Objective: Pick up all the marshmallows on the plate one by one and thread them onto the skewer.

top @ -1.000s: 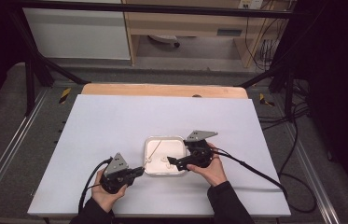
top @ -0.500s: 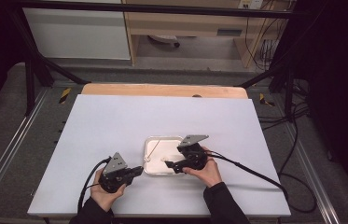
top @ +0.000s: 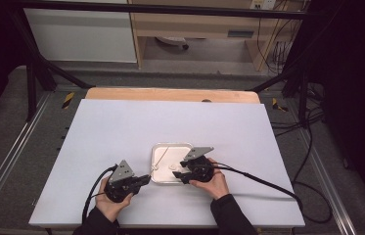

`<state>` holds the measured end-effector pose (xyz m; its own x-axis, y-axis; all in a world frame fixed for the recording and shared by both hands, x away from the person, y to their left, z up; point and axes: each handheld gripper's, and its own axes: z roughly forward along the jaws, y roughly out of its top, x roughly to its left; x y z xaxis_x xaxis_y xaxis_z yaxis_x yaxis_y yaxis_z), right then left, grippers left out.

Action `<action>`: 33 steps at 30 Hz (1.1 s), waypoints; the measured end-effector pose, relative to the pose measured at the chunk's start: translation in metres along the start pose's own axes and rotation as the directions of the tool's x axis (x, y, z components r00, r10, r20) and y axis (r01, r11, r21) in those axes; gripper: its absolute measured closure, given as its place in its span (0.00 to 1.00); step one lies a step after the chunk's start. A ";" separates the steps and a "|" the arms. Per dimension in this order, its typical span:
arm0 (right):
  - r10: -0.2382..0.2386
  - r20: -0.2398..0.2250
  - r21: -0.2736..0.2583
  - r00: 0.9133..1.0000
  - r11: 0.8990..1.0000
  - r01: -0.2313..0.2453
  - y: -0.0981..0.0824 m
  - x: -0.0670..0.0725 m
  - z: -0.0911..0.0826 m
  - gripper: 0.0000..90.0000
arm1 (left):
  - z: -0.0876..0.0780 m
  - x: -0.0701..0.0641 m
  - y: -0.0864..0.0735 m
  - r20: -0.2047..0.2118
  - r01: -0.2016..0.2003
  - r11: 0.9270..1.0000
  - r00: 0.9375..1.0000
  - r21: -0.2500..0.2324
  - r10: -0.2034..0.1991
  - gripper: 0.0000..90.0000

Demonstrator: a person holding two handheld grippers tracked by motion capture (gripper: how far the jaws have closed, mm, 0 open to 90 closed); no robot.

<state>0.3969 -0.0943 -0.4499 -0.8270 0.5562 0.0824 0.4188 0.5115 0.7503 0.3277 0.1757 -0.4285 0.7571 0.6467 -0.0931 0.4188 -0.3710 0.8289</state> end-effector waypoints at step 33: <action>-0.031 0.026 -0.033 0.999 0.999 0.032 -0.003 0.004 -0.003 0.81 | 0.002 -0.003 0.000 0.006 -0.005 1.000 1.000 0.001 0.005 0.98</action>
<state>0.3911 -0.0951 -0.4498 -0.8297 0.5567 0.0421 0.3793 0.5069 0.7741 0.3265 0.1729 -0.4293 0.7626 0.6403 -0.0921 0.4153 -0.3754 0.8286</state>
